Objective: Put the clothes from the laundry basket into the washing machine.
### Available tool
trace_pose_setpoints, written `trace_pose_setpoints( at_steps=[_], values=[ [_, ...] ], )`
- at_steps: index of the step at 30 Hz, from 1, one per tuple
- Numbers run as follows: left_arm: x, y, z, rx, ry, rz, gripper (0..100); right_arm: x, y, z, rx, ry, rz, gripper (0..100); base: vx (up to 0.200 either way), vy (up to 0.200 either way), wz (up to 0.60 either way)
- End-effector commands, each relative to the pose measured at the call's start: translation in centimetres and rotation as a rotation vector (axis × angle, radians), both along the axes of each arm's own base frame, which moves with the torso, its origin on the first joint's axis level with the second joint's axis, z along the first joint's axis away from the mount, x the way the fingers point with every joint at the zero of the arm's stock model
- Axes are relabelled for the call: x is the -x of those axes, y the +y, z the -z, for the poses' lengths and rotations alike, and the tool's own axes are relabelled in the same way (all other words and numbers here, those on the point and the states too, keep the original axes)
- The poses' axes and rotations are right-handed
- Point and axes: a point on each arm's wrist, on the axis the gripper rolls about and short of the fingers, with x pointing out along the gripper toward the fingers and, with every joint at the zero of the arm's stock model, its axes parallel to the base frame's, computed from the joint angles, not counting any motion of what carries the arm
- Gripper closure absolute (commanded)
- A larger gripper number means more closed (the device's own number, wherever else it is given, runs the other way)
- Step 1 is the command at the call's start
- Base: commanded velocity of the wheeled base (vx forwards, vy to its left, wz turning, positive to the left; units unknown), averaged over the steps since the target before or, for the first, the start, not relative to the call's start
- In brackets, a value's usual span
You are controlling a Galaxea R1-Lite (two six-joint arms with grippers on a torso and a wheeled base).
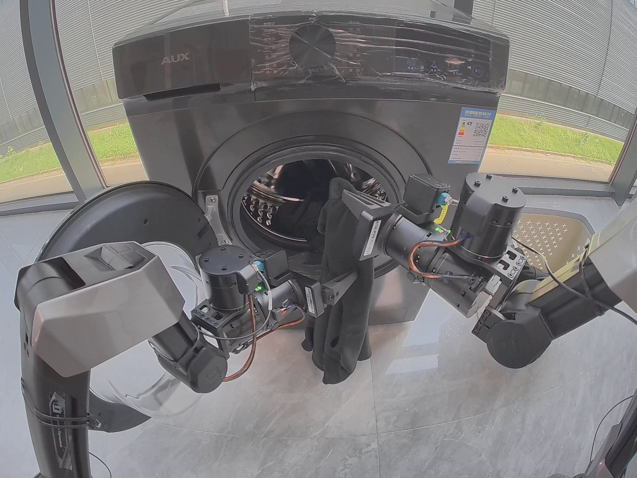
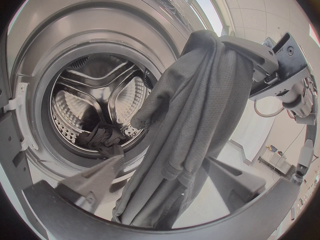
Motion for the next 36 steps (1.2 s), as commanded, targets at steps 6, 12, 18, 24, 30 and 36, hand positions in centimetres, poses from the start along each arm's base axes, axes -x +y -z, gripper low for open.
trace_pose_setpoints(
  at_steps=[6,12,18,24,30,36],
  values=[
    [-0.5,-0.4,0.8,0.016,-0.03,0.001,100,0.0,0.0,0.6,0.013,0.015,-0.001,100,0.0,0.0,0.0],
    [0.6,-0.2,0.3,0.018,-0.044,0.01,100,-0.7,0.0,1.7,0.021,0.022,0.01,100,0.0,0.0,0.0],
    [1.3,-0.1,0.2,0.024,-0.061,-0.001,100,-1.2,0.3,2.8,0.028,0.028,0.013,100,0.0,0.0,0.0],
    [2.0,-0.4,-0.2,0.029,-0.092,-0.008,100,-1.1,0.1,3.0,0.034,0.03,0.011,0,0.0,0.0,0.0],
    [2.3,0.0,-1.9,0.048,-0.126,-0.052,100,-1.9,-0.9,3.1,0.04,0.035,0.051,0,0.0,0.0,0.0],
    [1.9,0.3,-3.0,0.067,-0.15,-0.107,100,-2.1,-1.4,3.3,0.049,0.05,0.091,0,0.0,0.0,0.0]
  ],
)
